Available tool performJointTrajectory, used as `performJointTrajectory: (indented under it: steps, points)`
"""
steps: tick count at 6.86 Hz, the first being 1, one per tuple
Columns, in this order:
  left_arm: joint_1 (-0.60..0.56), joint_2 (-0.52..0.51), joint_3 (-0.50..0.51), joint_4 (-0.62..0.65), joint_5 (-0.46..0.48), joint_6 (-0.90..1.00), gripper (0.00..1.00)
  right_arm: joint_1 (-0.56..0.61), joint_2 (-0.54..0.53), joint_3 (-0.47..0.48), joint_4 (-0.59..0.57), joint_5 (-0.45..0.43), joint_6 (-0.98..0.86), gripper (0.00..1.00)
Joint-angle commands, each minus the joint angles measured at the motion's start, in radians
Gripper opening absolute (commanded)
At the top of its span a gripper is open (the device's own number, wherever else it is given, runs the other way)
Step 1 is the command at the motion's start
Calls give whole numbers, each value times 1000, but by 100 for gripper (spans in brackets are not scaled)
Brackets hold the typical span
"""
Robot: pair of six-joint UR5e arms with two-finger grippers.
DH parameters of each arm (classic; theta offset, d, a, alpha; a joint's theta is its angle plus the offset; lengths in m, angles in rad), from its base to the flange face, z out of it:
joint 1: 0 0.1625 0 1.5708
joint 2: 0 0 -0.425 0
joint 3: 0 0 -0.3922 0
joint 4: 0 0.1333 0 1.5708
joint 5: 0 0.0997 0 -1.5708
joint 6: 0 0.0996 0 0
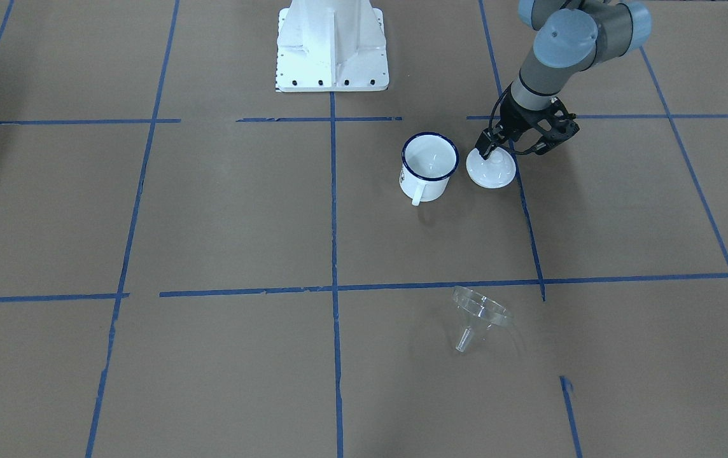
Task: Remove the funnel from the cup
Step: 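Move the left gripper back down to the white lid beside the mug, then grasp the white lid with the left gripper and lift it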
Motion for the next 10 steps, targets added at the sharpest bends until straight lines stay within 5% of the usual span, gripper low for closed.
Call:
performJointTrajectory:
  steps: [1, 4, 6, 9, 10]
  points:
    - [4, -1, 27, -39, 6, 3, 83, 0, 0, 0, 0, 0, 0, 100]
    - [4, -21, 29, -45, 11, -3, 80, 0, 0, 0, 0, 0, 0, 100]
    - [2, -18, 26, -44, 67, -6, 51, 0, 0, 0, 0, 0, 0, 100]
    - [1, -16, 26, -44, 69, -6, 47, 0, 0, 0, 0, 0, 0, 100]
    - [-1, -16, 17, -42, 67, -6, 19, 0, 0, 0, 0, 0, 0, 100]
